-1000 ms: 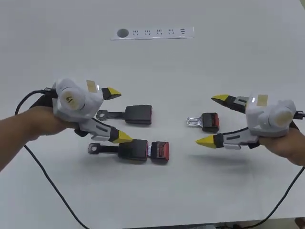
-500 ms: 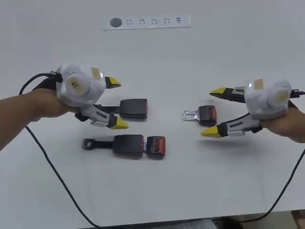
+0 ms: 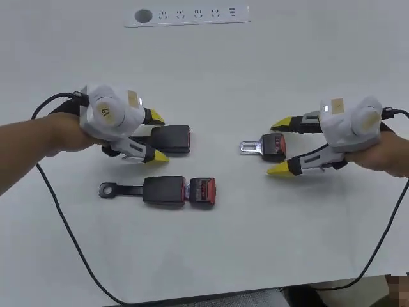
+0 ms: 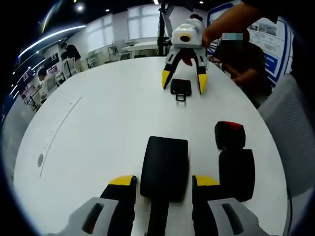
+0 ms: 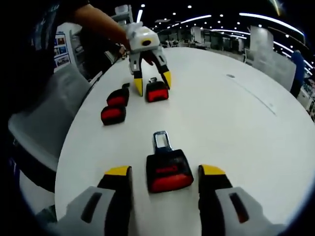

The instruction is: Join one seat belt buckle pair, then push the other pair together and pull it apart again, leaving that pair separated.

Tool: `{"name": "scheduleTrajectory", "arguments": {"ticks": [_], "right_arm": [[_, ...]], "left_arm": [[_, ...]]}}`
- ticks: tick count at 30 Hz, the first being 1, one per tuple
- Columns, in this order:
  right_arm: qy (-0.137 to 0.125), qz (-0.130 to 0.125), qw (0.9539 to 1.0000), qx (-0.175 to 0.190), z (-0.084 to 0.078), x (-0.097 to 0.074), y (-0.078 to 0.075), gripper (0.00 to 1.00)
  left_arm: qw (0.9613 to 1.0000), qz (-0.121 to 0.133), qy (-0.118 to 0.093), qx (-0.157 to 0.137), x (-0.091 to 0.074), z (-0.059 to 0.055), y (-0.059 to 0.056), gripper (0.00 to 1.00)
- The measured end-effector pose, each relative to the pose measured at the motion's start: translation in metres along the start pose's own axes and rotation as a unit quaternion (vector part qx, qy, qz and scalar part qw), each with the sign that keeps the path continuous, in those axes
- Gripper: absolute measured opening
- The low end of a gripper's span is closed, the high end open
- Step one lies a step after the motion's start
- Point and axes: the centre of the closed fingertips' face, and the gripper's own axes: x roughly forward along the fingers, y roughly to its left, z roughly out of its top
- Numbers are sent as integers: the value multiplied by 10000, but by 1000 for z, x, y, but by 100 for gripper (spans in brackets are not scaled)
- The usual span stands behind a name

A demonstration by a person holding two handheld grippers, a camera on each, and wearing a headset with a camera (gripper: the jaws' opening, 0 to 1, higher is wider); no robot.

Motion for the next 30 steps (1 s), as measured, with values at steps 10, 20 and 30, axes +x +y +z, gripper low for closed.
{"name": "scheduleTrajectory", "arguments": {"ticks": [10,20,30], "right_arm": [[-105,-37,9998,-142,2,2,-5,38],[-320,-124,9994,23,6,5,-6,37],[-446,-97,9989,94,19,17,-10,36]], "left_arm": [[9998,-84,-105,158,4,1,2,35],[9996,-138,-47,229,5,4,2,34],[9994,-178,0,294,4,4,3,34]]}}
